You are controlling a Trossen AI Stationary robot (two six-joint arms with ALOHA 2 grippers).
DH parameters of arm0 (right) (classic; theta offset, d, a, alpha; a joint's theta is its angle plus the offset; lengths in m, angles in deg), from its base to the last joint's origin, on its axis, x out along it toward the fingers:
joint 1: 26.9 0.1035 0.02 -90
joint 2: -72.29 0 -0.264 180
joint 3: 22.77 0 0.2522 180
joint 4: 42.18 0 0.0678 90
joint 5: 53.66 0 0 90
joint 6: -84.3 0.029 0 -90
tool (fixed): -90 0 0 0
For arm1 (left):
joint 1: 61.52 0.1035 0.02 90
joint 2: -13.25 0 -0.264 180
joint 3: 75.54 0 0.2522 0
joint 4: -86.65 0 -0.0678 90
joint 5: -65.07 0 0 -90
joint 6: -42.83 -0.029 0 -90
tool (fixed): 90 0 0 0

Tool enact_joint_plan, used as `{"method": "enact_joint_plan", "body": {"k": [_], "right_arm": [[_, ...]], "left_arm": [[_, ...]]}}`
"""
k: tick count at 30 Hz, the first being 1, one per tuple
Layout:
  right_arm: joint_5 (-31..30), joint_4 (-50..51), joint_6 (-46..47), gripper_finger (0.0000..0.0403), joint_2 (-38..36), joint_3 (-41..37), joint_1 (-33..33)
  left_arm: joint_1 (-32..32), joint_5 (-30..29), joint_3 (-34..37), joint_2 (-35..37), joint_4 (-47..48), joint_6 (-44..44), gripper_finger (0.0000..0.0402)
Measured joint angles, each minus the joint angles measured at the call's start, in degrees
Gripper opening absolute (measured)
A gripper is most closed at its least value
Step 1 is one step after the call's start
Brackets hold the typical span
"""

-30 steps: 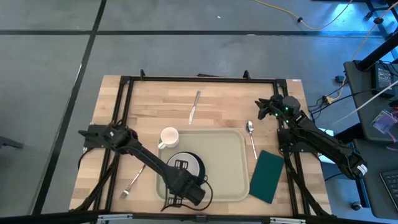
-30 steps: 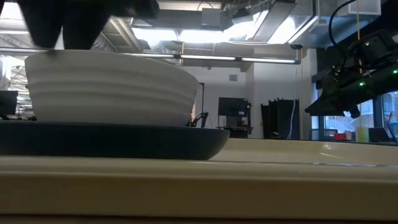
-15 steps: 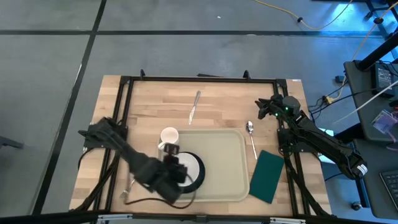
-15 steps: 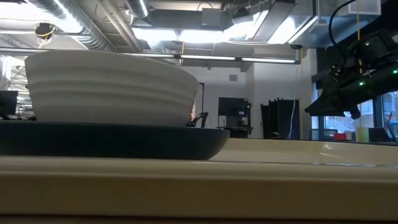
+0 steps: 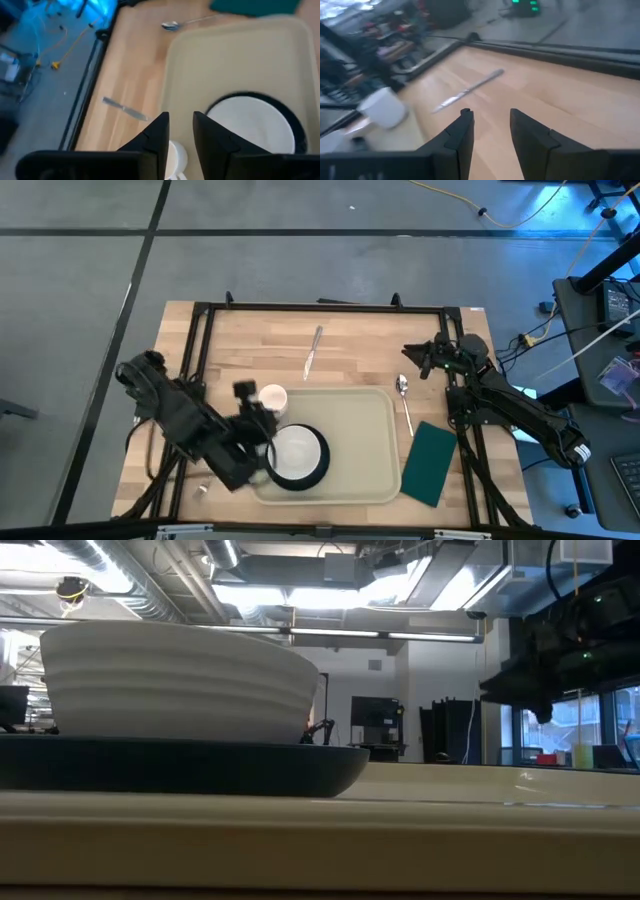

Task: Set up tray
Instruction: Put the folded green napkin on the brown serving tray to the right of the black plate

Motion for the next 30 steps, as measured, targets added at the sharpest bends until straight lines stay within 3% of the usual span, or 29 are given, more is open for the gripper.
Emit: {"method": "enact_joint_plan", "body": {"k": [3,5,7,10,15,20,25,30], "right_arm": [[5.7,-0.5,-2.5,0.0129,0.0,1.1,0.2],[6.3,2.8,-3.2,0.0129,0.0,3.7,1.1],[4.2,9.4,-6.1,0.0129,0.0,7.6,2.7],[-3.8,22.7,-11.0,0.0129,0.4,14.9,5.9],[-13.5,32.2,-10.3,0.0129,2.4,25.8,11.6],[-16.0,34.2,-8.8,0.0129,5.1,34.7,16.6],[-17.5,42.2,-10.6,0.0129,11.2,42.4,22.5],[-23.5,57.3,-10.0,0.0129,20.5,48.6,29.2]], "left_arm": [[-1.6,-6.1,3.2,4.2,0.0,4.9,0.0082],[-3.3,-10.5,6.4,7.5,-0.7,9.3,0.008],[-4.8,-13.5,10.7,11.2,-1.9,12.9,0.0078],[-6.2,-14.1,18.4,17.0,-6.8,16.6,0.0077],[-5.3,-11.0,33.0,27.9,-18.9,17.3,0.008],[-3.2,-7.3,46.8,37.9,-33.3,12.4,0.0081],[-0.8,-1.4,60.2,46.2,-53.5,0.6,0.0077],[4.0,9.9,72.4,52.2,-74.0,-11.8,0.008]]}}
